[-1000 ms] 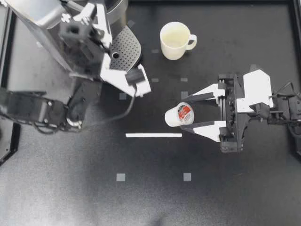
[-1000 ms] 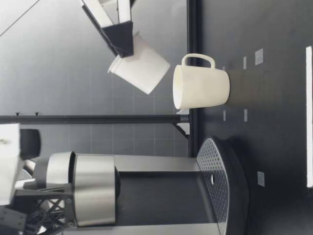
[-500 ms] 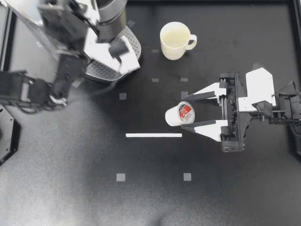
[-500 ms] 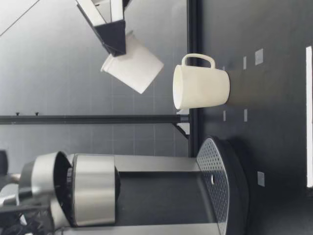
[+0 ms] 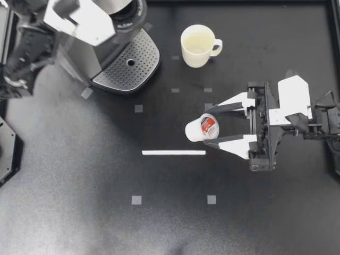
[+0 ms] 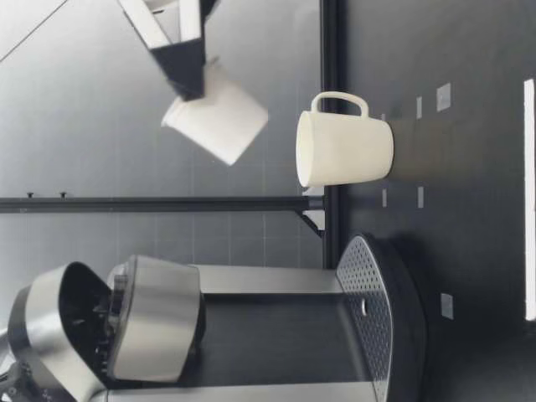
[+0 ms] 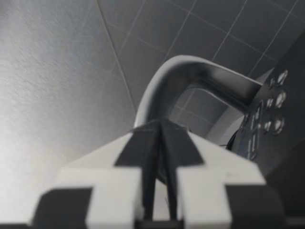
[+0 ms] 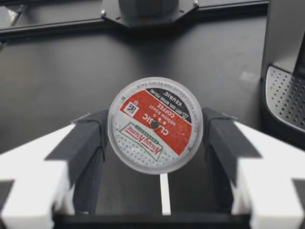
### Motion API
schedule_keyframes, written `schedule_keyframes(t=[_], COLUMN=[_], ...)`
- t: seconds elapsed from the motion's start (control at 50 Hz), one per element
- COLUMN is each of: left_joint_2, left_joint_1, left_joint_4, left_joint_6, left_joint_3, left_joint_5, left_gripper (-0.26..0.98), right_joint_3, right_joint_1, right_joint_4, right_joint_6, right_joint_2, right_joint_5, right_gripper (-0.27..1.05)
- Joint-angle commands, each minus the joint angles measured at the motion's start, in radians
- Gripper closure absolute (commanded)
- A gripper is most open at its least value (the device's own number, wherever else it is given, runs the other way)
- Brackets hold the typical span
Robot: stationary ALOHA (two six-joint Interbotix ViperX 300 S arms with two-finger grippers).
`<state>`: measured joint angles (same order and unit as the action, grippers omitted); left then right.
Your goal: Place the coffee capsule inside the capsule container, then place the cup onto the center of the cup tray.
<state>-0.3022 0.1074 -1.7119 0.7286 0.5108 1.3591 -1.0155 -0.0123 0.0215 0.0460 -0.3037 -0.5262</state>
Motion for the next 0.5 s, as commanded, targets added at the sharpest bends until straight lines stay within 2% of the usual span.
schedule_keyframes(t=[0.0, 0.14, 0.34, 0.48], left_joint_2=[-0.028, -0.035, -0.069, -0.092], left_joint_1=[0.041, 0.071, 0.106, 0.135], left_joint_4=[0.006, 0.009, 0.009, 0.009], left_joint_6=[0.009, 0.026, 0.071, 0.091], left_joint_3=[-0.006, 0.008, 0.035, 0.048], left_joint_5=[-0.017, -0.029, -0.064, -0.086], left_gripper=[0.59, 0.59, 0.59, 0.59], right_joint_3=[0.038, 0.075, 0.118, 0.129], right_joint_1=[-0.005, -0.020, -0.130, -0.164], right_joint_4=[0.000, 0.000, 0.000, -0.002], right_joint_6=[-0.005, -0.020, -0.052, -0.086], right_joint_2=[-0.025, -0.035, -0.080, -0.123], right_joint_5=[-0.029, -0.055, -0.054, -0.052], right_gripper=[0.22, 0.22, 0.22, 0.22])
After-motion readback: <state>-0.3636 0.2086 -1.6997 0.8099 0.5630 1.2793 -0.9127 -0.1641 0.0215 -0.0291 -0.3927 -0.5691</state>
